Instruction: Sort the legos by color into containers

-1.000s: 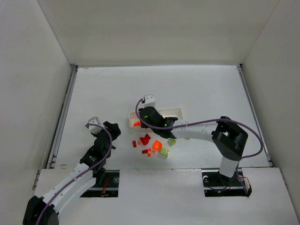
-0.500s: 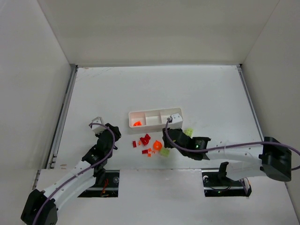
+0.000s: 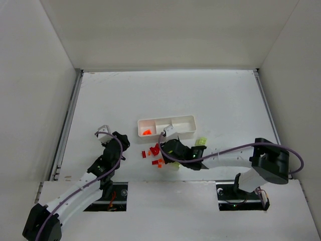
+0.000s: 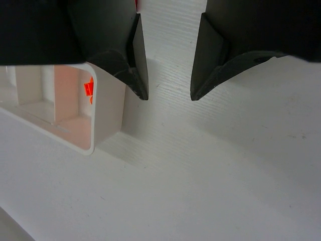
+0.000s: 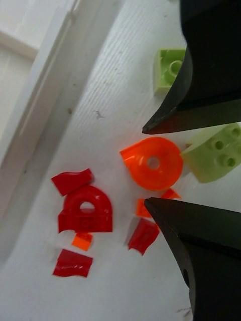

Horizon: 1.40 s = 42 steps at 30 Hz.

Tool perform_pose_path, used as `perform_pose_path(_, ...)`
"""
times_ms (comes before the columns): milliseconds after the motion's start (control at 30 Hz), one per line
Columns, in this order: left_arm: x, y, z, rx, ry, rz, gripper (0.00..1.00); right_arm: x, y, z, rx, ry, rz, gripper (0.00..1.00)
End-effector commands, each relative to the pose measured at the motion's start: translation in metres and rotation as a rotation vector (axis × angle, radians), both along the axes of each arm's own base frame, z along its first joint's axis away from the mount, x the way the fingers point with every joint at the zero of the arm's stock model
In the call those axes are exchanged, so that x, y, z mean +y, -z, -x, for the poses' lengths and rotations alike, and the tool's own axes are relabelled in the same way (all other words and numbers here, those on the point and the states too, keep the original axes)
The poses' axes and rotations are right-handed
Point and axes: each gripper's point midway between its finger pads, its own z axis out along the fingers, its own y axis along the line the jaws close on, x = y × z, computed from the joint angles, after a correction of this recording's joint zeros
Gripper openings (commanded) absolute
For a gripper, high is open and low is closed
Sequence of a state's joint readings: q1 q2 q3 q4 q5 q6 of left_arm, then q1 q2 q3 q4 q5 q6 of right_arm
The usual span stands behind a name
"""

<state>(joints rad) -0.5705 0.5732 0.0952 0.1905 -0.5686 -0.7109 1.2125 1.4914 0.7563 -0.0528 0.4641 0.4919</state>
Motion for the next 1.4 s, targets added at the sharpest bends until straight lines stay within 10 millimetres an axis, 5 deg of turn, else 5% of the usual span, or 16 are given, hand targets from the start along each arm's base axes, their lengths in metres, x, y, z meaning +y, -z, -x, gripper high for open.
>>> perform_pose_path(0,-0.006,-0.014,-0.005,-0.044,0.012,0.02,0.36,0.05,-0.034,-0.018,-0.047,-0.046,-0.166,0.59)
perform_pose_path(67,-0.007,-0.014,-0.006,-0.043,0.014,0.02,0.36,0.062,-0.032,-0.021,-0.045,-0.05,-0.185,0.58)
perform_pose_path(200,-0.007,-0.014,-0.006,-0.047,0.017,0.024,0.37,0.075,-0.025,-0.022,-0.036,-0.075,-0.158,0.4)
perform_pose_path(433,-0.005,-0.013,-0.006,-0.049,0.006,0.034,0.38,0.08,-0.007,-0.017,-0.001,-0.09,-0.132,0.45)
perform_pose_path(667,-0.005,-0.013,-0.006,-0.044,0.006,0.031,0.38,0.085,0.01,-0.017,0.022,-0.095,-0.099,0.35)
perform_pose_path(767,-0.006,-0.014,-0.006,-0.048,0.008,0.033,0.38,0.084,0.007,-0.019,0.01,-0.083,-0.098,0.23)
perform_pose_path(933,-0.006,-0.013,-0.006,-0.044,0.009,0.027,0.38,0.078,-0.016,-0.021,-0.021,-0.068,-0.138,0.19)
perform_pose_path(1167,-0.01,-0.017,-0.007,-0.054,0.03,0.022,0.37,0.074,-0.035,-0.019,-0.036,-0.074,-0.178,0.21)
perform_pose_path(1367,-0.01,-0.048,-0.006,-0.143,0.05,0.038,0.38,0.069,-0.017,-0.032,-0.052,-0.017,-0.126,0.54)
